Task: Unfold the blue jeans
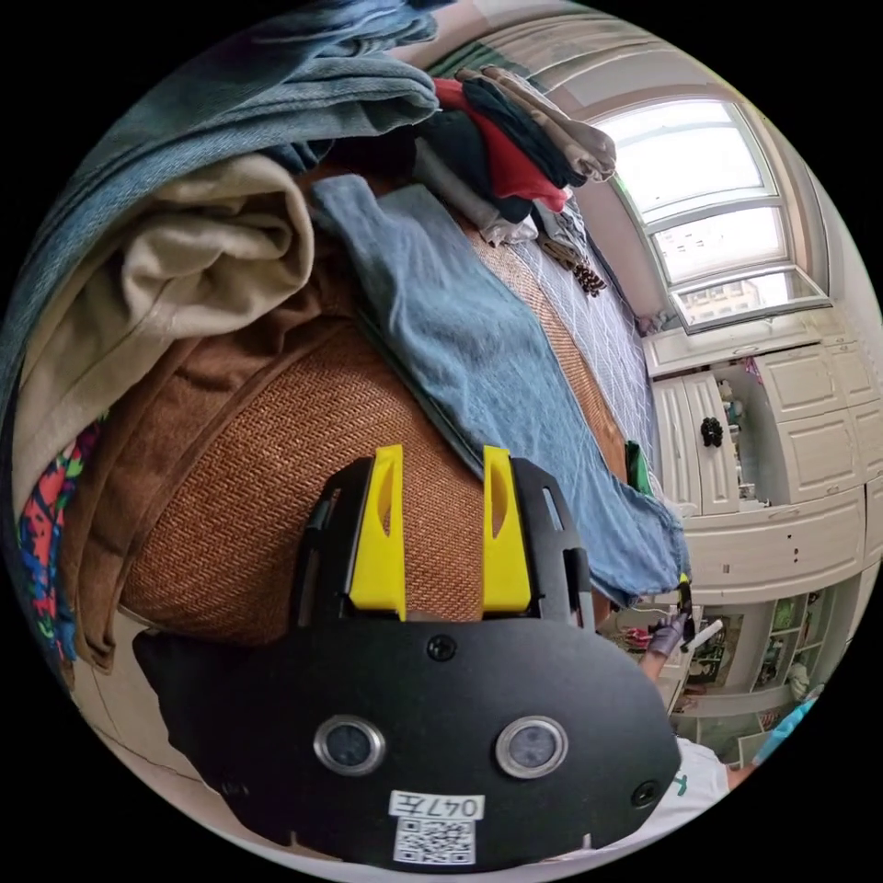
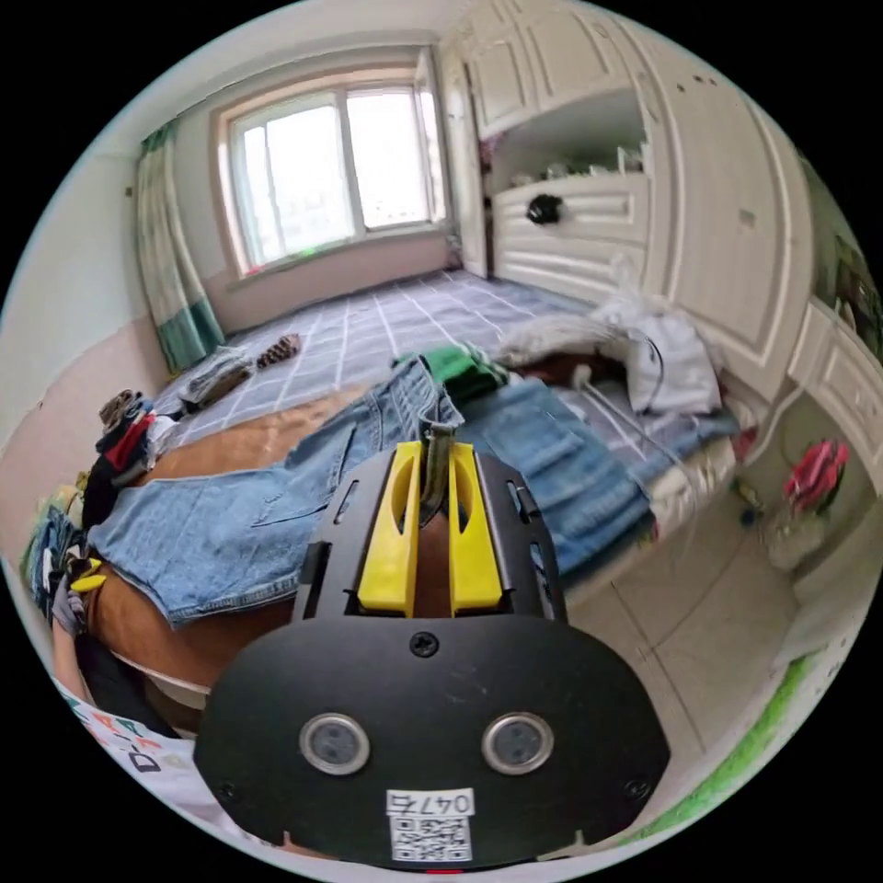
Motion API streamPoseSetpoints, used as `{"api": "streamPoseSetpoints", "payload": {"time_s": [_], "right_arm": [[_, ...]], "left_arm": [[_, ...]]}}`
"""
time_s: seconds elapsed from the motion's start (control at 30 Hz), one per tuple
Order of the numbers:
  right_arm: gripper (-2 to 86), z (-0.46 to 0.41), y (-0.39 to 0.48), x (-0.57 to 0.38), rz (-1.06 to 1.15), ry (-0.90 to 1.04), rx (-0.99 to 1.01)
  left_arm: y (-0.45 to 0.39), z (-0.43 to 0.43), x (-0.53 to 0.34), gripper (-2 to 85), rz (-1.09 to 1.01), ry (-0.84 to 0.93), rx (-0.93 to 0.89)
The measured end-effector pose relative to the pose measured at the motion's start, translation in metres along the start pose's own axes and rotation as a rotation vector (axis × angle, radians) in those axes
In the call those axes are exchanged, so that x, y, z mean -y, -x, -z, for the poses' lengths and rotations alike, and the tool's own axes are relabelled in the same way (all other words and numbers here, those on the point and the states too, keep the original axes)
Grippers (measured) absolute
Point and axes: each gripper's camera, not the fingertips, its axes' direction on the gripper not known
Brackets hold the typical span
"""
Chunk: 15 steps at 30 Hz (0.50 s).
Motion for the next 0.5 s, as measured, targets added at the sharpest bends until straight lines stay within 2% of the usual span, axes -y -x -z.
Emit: {"api": "streamPoseSetpoints", "payload": {"time_s": [0.17,0.3,0.37,0.43,0.5], "right_arm": [[7.0,-0.061,-0.063,-0.082,-0.181,0.392,-0.102],[6.2,-0.007,-0.04,-0.091,-0.141,0.202,-0.187],[4.6,0.019,-0.008,-0.084,-0.046,0.112,-0.209],[3.6,0.024,0.014,-0.077,0.014,0.099,-0.194],[2.8,0.021,0.032,-0.07,0.053,0.108,-0.142]], "left_arm": [[0.026,0.023,-0.024,11.4,0.03,-0.038,-0.057],[0.023,0.062,-0.034,10.8,0.011,-0.099,-0.039],[0.013,0.079,-0.027,10.7,0.004,-0.143,-0.021],[-0.004,0.09,-0.009,10.7,-0.025,-0.175,0.017],[-0.029,0.09,0.024,10.6,-0.039,-0.17,0.145]]}}
